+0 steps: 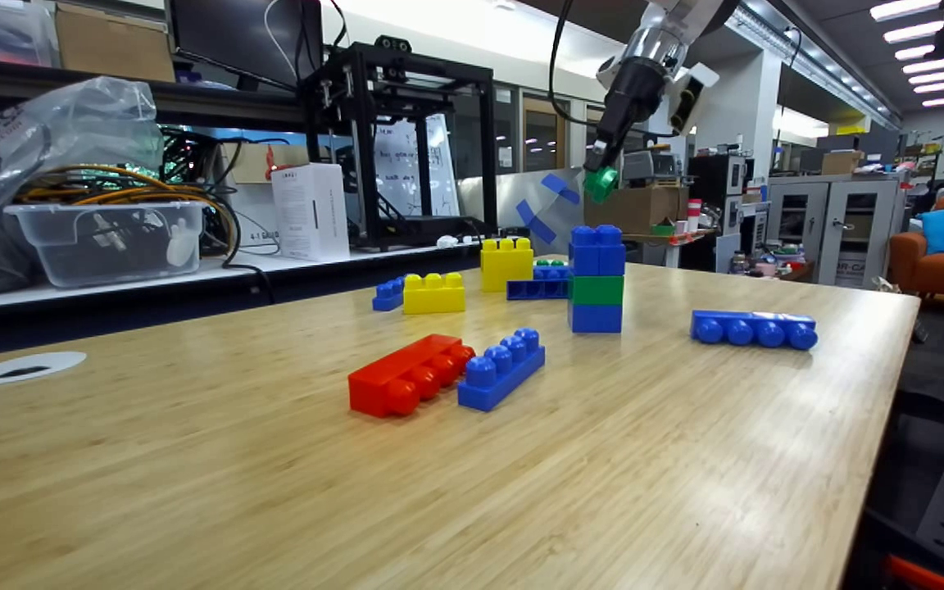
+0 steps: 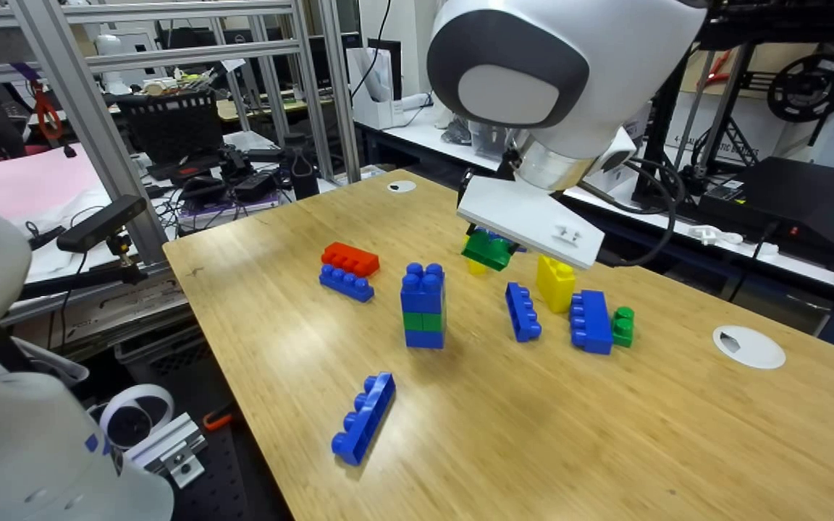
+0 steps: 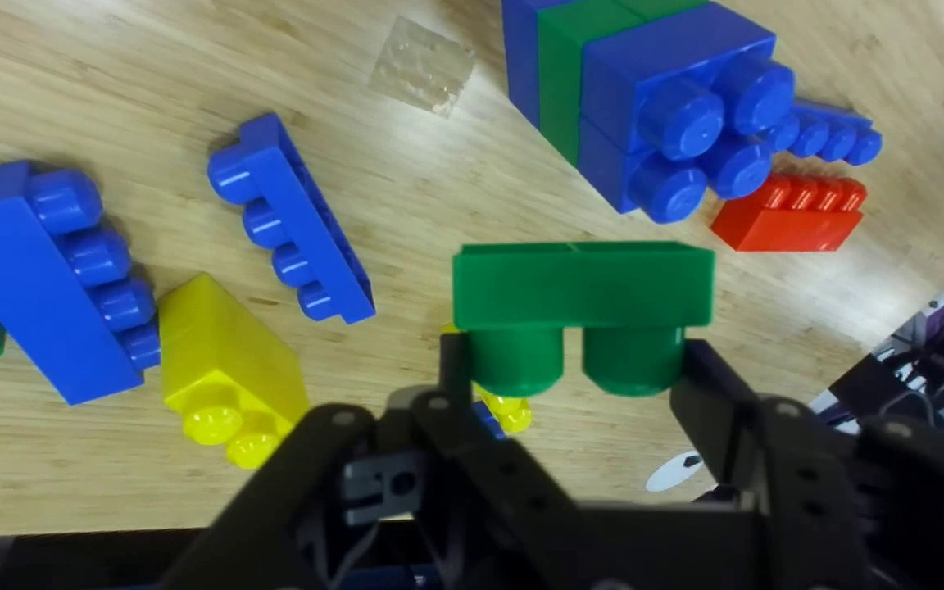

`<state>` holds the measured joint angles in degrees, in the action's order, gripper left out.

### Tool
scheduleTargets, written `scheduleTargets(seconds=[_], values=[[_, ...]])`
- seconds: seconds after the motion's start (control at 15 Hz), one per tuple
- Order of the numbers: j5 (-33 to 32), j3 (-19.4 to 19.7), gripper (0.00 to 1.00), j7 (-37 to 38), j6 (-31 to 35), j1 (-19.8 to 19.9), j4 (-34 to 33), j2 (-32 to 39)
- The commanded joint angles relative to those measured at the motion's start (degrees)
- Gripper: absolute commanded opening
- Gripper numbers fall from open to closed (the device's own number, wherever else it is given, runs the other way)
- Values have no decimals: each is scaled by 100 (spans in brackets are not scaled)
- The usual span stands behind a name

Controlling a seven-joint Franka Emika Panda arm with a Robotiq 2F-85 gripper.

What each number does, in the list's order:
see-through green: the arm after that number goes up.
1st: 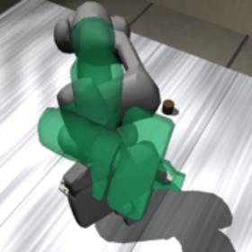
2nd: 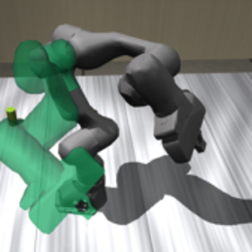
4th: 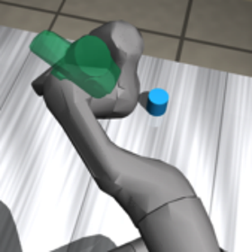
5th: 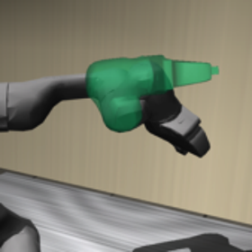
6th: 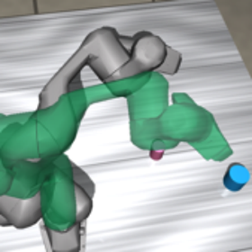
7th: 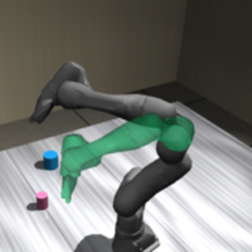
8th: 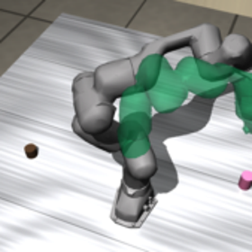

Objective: Move the stack of blocks to the right then place a green block on the top

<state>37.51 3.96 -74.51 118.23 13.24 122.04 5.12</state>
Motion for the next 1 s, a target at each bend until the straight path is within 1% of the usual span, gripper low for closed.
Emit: scheduleTargets(seconds=[0.0, 0.27, 0.47, 0.73, 0.93], values=[[149, 95, 38, -766, -54, -122, 225, -203], [178, 108, 38, -1326, -128, -181, 272, -218], [186, 117, 38, -1470, -298, -196, 180, -156], [155, 151, 38, -855, -164, -218, 277, -219], [187, 186, 38, -597, -64, -216, 403, -297]])
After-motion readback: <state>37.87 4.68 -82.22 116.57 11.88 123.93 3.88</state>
